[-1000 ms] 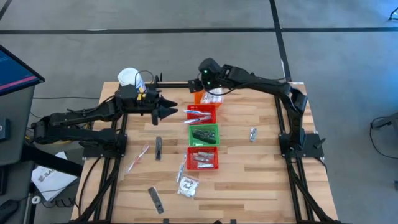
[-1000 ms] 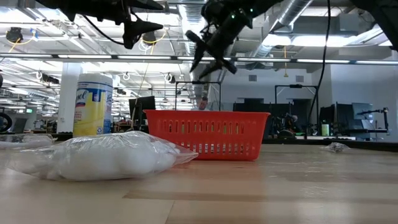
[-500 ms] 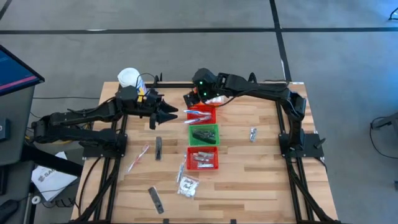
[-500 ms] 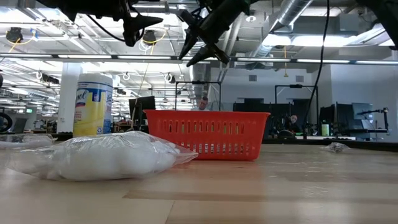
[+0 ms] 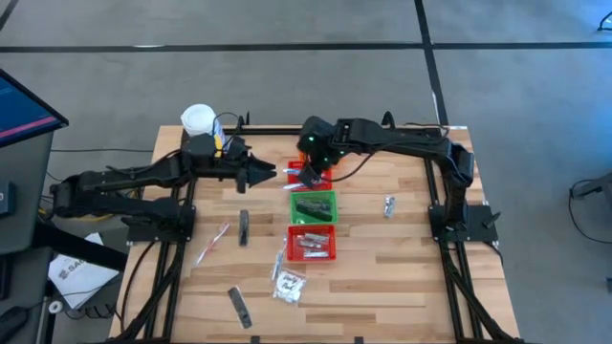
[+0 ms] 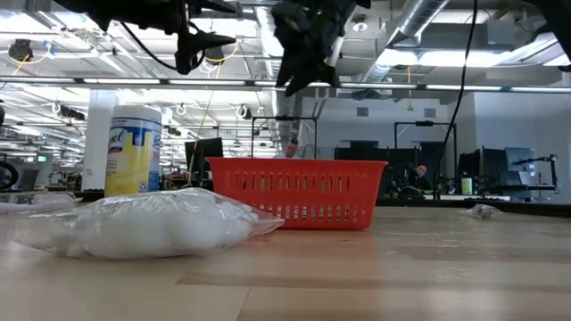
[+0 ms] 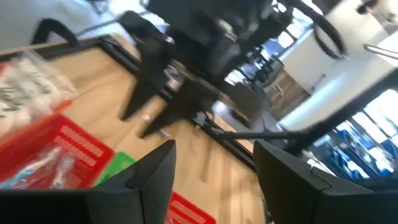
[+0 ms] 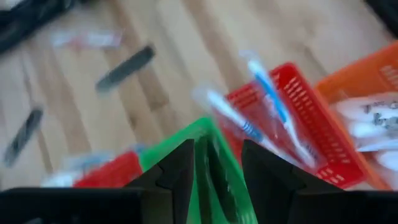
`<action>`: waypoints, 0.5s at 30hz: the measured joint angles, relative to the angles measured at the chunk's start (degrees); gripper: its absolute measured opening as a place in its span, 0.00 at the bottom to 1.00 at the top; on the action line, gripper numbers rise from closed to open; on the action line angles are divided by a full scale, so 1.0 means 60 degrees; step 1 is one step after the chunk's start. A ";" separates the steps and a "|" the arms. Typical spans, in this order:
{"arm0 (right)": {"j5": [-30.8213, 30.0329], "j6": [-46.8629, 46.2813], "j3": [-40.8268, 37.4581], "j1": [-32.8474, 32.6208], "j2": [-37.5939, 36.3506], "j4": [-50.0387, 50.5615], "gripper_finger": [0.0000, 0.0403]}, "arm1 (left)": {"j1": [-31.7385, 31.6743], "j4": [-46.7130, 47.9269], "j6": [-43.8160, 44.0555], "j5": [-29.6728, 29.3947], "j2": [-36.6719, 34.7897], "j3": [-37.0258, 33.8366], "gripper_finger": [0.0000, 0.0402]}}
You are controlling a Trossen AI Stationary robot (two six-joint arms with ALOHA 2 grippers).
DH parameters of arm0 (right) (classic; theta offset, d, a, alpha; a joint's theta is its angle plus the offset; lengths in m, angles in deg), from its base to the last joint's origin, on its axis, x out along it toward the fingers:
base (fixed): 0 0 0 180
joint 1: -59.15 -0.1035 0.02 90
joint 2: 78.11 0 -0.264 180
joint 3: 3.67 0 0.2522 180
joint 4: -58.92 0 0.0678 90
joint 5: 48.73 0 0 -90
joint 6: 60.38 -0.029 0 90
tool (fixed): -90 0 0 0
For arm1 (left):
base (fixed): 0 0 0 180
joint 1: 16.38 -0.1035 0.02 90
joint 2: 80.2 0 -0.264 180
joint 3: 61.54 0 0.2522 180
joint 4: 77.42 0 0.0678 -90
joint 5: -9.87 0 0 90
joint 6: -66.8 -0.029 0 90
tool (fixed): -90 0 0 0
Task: Pick & Place Travel size toiletries
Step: Put the silver nail clipper into the bottom red basket
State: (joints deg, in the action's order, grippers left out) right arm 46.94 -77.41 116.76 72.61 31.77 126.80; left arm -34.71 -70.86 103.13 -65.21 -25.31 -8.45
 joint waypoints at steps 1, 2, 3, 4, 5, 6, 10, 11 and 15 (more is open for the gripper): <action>0.0085 0.0370 -0.0003 -0.0004 -0.0095 0.0253 0.31 | 0.0037 -0.0020 0.0013 -0.0227 0.0034 0.0000 0.52; 0.0089 0.0764 -0.0029 -0.0010 -0.0207 0.0566 0.31 | 0.0093 -0.0018 0.0035 -0.0470 0.0070 0.0000 0.52; 0.0106 0.1129 -0.0030 -0.0035 -0.0303 0.0693 0.31 | 0.0153 -0.0021 0.0167 -0.0764 0.0119 0.0000 0.52; 0.0110 0.1412 -0.0009 -0.0062 -0.0389 0.0675 0.31 | 0.0219 -0.0036 0.0414 -0.1101 0.0177 0.0000 0.52; 0.0113 0.1659 -0.0003 -0.0066 -0.0529 0.0768 0.31 | 0.0308 -0.0028 0.0787 -0.1468 0.0211 -0.0002 0.52; 0.0111 0.1897 -0.0024 -0.0057 -0.0691 0.0978 0.31 | 0.0412 -0.0030 0.1140 -0.1826 0.0241 -0.0004 0.52; 0.0110 0.2551 -0.0011 0.0035 -0.1330 0.0882 0.31 | 0.0970 -0.0105 0.1841 -0.2584 0.0462 -0.0018 0.52; 0.0123 0.2594 -0.0011 0.0060 -0.1459 0.0824 0.31 | 0.1141 -0.0225 0.2030 -0.2709 0.0564 0.0003 0.52; 0.0378 0.2613 -0.0014 0.0176 -0.2014 0.0683 0.31 | 0.1800 -0.0234 0.2633 -0.3173 0.0849 -0.0005 0.52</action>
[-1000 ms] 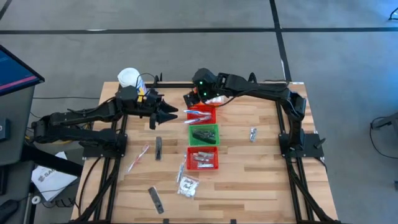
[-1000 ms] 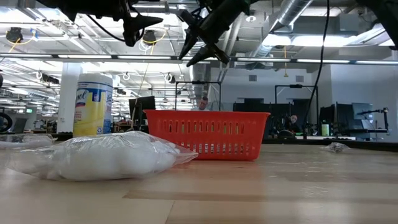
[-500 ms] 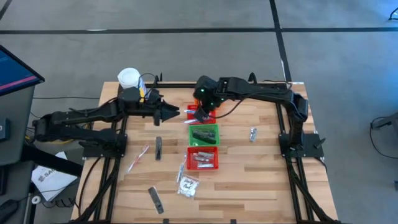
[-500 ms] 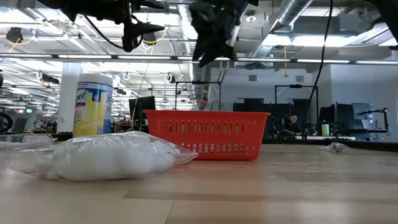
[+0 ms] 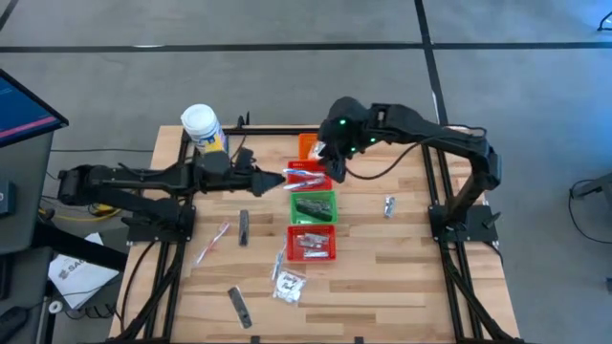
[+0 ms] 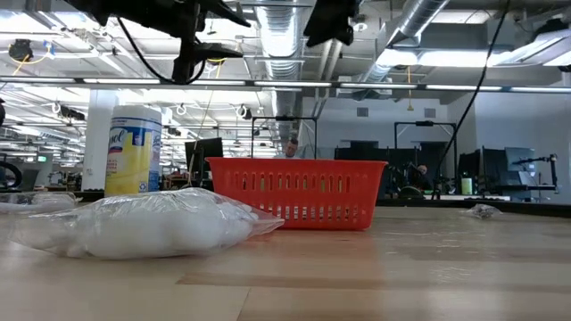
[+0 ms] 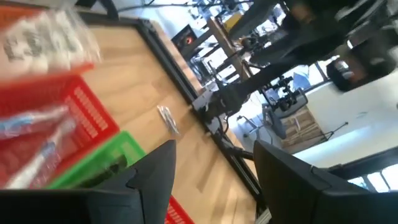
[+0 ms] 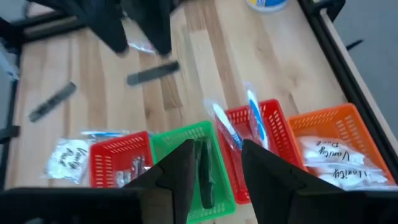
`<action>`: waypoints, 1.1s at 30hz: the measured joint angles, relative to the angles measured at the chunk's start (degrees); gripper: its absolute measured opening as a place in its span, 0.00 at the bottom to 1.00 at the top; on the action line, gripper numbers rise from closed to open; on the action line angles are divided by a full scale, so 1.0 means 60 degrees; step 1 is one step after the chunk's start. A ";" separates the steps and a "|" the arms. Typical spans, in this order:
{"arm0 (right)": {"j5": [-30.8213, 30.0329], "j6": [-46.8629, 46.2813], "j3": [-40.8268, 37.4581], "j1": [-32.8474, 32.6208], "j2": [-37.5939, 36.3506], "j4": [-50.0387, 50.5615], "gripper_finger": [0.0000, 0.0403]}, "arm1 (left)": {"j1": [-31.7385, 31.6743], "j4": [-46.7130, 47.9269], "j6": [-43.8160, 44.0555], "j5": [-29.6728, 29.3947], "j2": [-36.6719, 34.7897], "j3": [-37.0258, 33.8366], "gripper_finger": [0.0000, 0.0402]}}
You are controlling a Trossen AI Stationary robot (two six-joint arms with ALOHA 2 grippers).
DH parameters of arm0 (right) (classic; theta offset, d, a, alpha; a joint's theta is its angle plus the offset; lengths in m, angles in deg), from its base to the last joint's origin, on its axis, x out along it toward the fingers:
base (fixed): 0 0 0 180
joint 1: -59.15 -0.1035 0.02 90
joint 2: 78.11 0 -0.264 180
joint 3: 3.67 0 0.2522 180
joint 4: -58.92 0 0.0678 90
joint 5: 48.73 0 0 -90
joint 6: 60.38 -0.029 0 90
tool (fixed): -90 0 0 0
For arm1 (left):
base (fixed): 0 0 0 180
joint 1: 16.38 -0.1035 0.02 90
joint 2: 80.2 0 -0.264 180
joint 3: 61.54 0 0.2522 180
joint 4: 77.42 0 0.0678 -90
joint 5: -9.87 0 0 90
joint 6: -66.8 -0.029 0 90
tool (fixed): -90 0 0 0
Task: Pick & Place Travel size toiletries
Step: Put the silver nail clipper into the bottom red basket
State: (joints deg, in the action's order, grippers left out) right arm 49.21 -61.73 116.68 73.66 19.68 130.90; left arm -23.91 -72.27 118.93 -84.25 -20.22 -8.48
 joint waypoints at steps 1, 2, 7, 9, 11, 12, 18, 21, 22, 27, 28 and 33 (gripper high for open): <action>0.0072 0.0002 0.0000 0.0024 -0.0122 0.0000 0.31 | 0.0184 0.0018 0.0146 -0.0130 0.0086 0.0002 0.52; 0.0143 0.0007 0.0000 0.0024 -0.0244 0.0002 0.31 | 0.0362 0.0058 0.0283 -0.0237 0.0152 -0.0003 0.52; 0.0180 -0.0141 -0.0003 -0.0110 -0.0736 0.0040 0.31 | 0.1062 -0.0079 0.0693 -0.0513 0.0589 -0.0002 0.52; 0.0187 -0.0346 -0.0006 -0.0208 -0.0876 0.0140 0.31 | 0.1244 -0.0070 0.0905 -0.0510 0.0741 -0.0002 0.52; 0.0186 -0.0498 -0.0026 -0.0337 -0.1045 0.0271 0.31 | 0.1373 -0.0061 0.0987 -0.0513 0.0842 -0.0002 0.52; 0.0186 -0.0527 -0.0119 -0.0424 -0.1161 0.0198 0.31 | 0.1422 -0.0089 0.1065 -0.0513 0.0885 -0.0002 0.52; 0.0197 -0.1139 -0.1660 -0.0885 -0.1995 -0.0345 0.31 | 0.1522 -0.0079 0.1374 -0.0511 0.0916 -0.0002 0.52; 0.0193 -0.1533 -0.2712 -0.0992 -0.2537 -0.0875 0.31 | 0.1522 -0.0121 0.1541 -0.0325 0.0916 -0.0002 0.52; 0.0193 -0.1695 -0.3061 -0.0988 -0.2730 -0.1068 0.31 | 0.1522 -0.0127 0.1612 -0.0308 0.0916 -0.0002 0.52; 0.0191 -0.2598 -0.4733 -0.0916 -0.3666 -0.2041 0.31 | 0.1522 -0.0152 0.1918 -0.0276 0.0916 -0.0002 0.52; 0.0191 -0.2724 -0.5023 -0.0864 -0.3851 -0.2109 0.31 | 0.1522 -0.0172 0.1980 -0.0286 0.0916 -0.0002 0.52; 0.0175 -0.3372 -0.6272 -0.0474 -0.4578 -0.2003 0.31 | 0.1522 -0.0240 0.2202 -0.0591 0.0912 -0.0002 0.52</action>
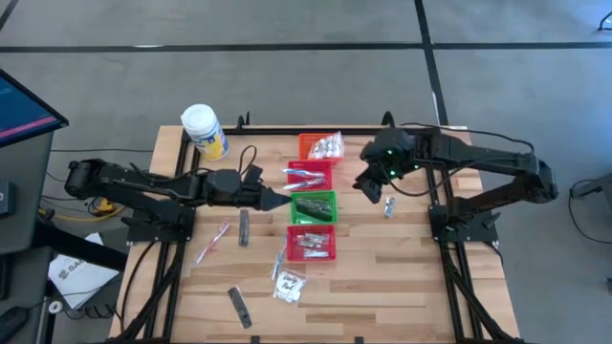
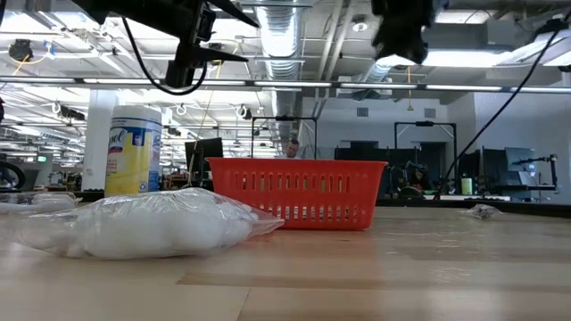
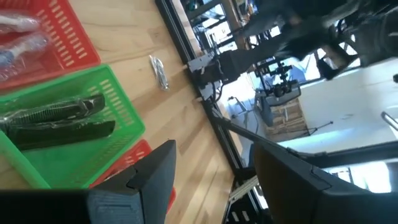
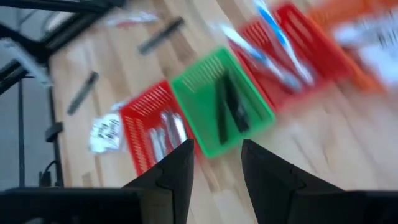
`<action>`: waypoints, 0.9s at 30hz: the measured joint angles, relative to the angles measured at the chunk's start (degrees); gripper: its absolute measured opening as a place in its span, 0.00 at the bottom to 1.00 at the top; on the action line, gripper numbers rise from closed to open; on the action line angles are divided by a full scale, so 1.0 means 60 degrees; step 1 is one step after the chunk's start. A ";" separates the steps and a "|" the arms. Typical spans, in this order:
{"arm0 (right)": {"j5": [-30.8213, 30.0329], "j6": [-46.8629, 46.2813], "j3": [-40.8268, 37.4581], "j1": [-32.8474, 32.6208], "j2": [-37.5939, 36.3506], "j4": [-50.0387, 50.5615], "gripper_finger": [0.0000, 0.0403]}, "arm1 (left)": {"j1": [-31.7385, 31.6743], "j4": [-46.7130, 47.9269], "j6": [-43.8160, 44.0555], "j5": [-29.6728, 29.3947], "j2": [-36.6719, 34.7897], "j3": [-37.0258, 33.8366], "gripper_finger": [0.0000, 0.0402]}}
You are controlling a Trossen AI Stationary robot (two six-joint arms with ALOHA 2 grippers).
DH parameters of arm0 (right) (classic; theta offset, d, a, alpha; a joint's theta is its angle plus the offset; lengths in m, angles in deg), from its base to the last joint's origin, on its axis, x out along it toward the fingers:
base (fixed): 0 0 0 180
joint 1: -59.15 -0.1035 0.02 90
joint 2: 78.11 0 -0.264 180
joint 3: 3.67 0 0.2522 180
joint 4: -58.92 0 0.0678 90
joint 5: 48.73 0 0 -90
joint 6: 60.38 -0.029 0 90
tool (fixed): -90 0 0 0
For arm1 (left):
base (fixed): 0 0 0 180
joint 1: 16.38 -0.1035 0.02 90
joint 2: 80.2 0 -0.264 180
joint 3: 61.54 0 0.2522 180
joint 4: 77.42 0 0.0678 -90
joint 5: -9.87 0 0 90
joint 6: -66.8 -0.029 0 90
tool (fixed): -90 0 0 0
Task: Pick & Place Travel size toiletries
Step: Put the silver nail clipper into the bottom red basket
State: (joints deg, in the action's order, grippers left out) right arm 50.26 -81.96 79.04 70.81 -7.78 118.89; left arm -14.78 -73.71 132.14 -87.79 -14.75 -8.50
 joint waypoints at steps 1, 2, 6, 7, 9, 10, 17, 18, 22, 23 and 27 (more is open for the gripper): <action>0.0000 -0.0203 -0.0260 0.0097 -0.0122 0.0038 0.31 | 0.0000 -0.0005 0.0015 -0.0061 0.0000 0.0000 0.52; -0.0002 -0.0425 -0.0531 0.0182 -0.0254 0.0028 0.31 | 0.0000 -0.0029 0.0018 -0.0135 0.0000 0.0000 0.52; -0.0002 -0.1036 -0.1475 0.0500 -0.0658 0.0257 0.31 | 0.0000 -0.0112 0.0185 -0.0391 -0.0004 0.0000 0.52; -0.0002 -0.1070 -0.1691 0.0566 -0.0722 0.0353 0.31 | 0.0000 -0.0138 0.0195 -0.0436 -0.0004 0.0000 0.52; -0.0002 -0.1157 -0.2120 0.0671 -0.0827 0.0396 0.31 | 0.0000 -0.0219 0.0196 -0.0517 -0.0004 0.0000 0.52; -0.0002 -0.1269 -0.2322 0.0714 -0.0860 0.0513 0.31 | -0.0004 -0.0272 0.0198 -0.0521 -0.0004 0.0000 0.52; 0.0009 -0.2412 -0.3459 0.0644 -0.0861 0.0801 0.31 | -0.0256 -0.0505 -0.0198 -0.0529 -0.0004 0.0000 0.52; 0.0011 -0.2676 -0.3590 0.0592 -0.0861 0.0828 0.31 | -0.0321 -0.0516 -0.0347 -0.0554 -0.0007 0.0000 0.52; 0.0017 -0.3834 -0.3859 0.0371 -0.0861 0.0860 0.31 | -0.0590 -0.0601 -0.0938 -0.0559 -0.0007 0.0000 0.52; 0.0019 -0.4137 -0.3902 0.0304 -0.0861 0.0894 0.31 | -0.0648 -0.0627 -0.1077 -0.0557 -0.0007 0.0000 0.52; 0.0013 -0.5152 -0.3906 0.0110 -0.0861 0.1010 0.31 | -0.0867 -0.0764 -0.1478 -0.0396 -0.0007 0.0000 0.52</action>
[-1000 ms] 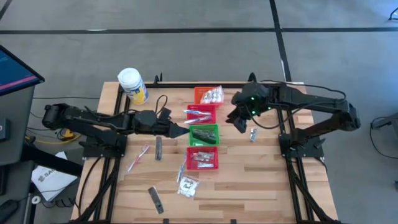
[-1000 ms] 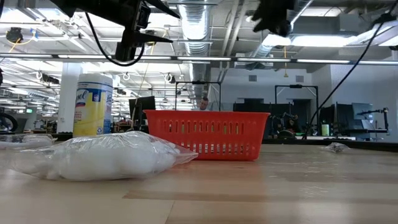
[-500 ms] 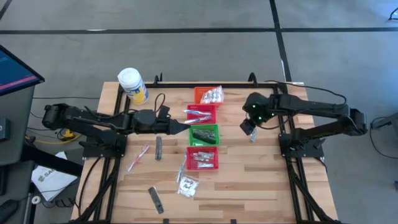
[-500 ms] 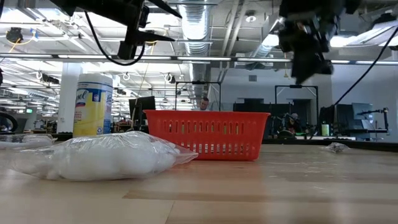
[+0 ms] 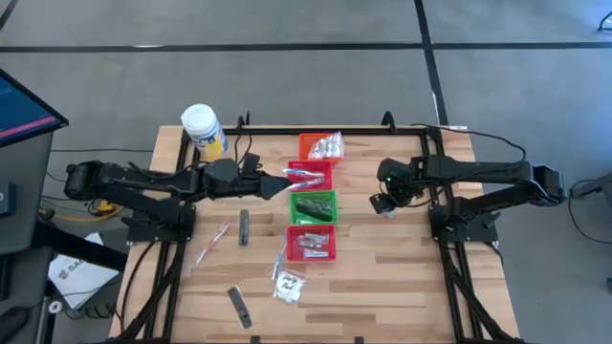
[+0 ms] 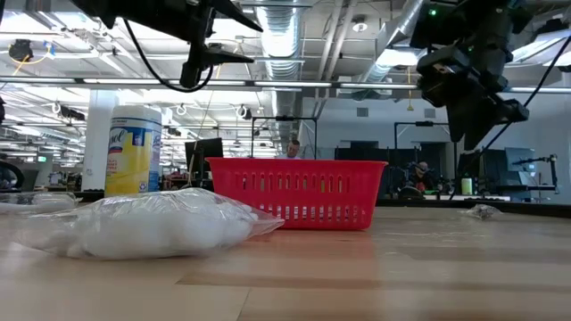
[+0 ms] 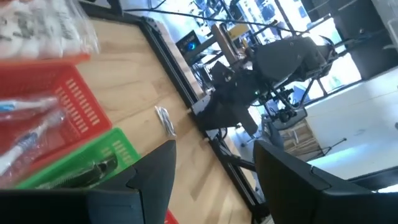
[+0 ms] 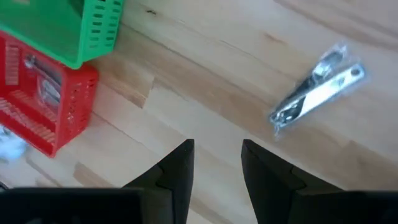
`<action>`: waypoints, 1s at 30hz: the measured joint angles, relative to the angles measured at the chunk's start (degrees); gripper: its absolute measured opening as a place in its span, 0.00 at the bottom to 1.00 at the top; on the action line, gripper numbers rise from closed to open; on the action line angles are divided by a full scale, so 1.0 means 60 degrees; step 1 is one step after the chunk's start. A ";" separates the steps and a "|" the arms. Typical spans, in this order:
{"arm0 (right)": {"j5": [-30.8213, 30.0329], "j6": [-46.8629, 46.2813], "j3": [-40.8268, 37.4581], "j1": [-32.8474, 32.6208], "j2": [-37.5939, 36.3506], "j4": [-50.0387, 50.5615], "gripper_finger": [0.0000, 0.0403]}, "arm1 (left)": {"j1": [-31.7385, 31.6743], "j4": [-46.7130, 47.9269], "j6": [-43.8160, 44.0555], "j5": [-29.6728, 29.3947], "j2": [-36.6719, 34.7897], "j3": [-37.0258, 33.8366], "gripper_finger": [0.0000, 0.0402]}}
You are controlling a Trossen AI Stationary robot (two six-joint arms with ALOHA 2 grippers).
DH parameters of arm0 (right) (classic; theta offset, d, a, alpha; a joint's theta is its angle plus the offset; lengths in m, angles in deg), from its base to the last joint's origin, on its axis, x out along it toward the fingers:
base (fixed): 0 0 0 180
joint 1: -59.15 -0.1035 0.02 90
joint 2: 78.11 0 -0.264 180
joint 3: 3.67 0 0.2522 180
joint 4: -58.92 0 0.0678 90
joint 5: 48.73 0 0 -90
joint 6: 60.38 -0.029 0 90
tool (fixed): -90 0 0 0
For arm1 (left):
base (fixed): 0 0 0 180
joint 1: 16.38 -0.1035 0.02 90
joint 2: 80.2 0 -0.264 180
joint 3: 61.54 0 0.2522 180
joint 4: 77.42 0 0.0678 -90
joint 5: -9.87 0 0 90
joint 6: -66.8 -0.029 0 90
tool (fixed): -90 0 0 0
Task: Pick & Place Travel size toiletries
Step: Put the silver nail clipper into the bottom red basket
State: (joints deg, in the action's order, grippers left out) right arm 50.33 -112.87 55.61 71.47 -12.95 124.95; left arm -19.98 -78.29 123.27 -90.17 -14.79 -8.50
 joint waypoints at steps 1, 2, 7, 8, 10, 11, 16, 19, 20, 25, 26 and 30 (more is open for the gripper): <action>0.0003 -0.0268 0.0000 -0.0008 0.0000 0.0004 0.31 | -0.0057 -0.0005 -0.0109 0.0094 0.0000 0.0000 0.52; 0.0000 -0.0536 0.0000 -0.0008 0.0000 0.0000 0.31 | -0.0106 -0.0005 -0.0175 0.0237 0.0000 0.0000 0.52; -0.0029 -0.1773 0.0000 -0.0008 0.0000 0.0233 0.31 | -0.0258 -0.0012 -0.0780 0.0823 0.0000 0.0000 0.52; -0.0071 -0.2038 0.0000 -0.0008 0.0000 0.0361 0.31 | -0.0289 -0.0012 -0.0896 0.0926 0.0000 0.0000 0.52; -0.0193 -0.2628 0.0000 -0.0029 0.0000 0.0719 0.31 | -0.0352 -0.0015 -0.1154 0.1194 0.0000 0.0000 0.52; -0.0257 -0.2933 0.0000 -0.0072 0.0000 0.0944 0.31 | -0.0378 -0.0018 -0.1266 0.1348 0.0000 0.0000 0.52; -0.0540 -0.3942 0.0000 -0.0255 0.0006 0.1357 0.31 | -0.0477 -0.0082 -0.1681 0.2225 0.0000 0.0000 0.52; -0.0869 -0.4421 0.0000 -0.0300 0.0104 0.1363 0.31 | -0.0470 -0.0085 -0.1955 0.2713 0.0000 0.0000 0.52; -0.0961 -0.4530 0.0000 -0.0289 0.0130 0.1360 0.31 | -0.0470 -0.0085 -0.2036 0.2861 0.0000 0.0000 0.52; -0.1818 -0.4740 -0.0071 -0.0284 0.0230 0.1300 0.31 | -0.0470 -0.0105 -0.2185 0.3467 0.0000 0.0000 0.52; -0.1970 -0.4638 -0.0140 -0.0285 0.0240 0.1394 0.31 | -0.0470 -0.0107 -0.2197 0.3565 0.0000 0.0000 0.52; -0.2126 -0.4860 -0.0339 -0.0285 0.0477 0.1728 0.31 | -0.0470 -0.0142 -0.2200 0.3923 0.0000 0.0000 0.52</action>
State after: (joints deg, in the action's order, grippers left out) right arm 37.58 -142.03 53.58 69.76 -10.09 135.32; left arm -22.80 -79.14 110.07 -66.64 -14.79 -8.50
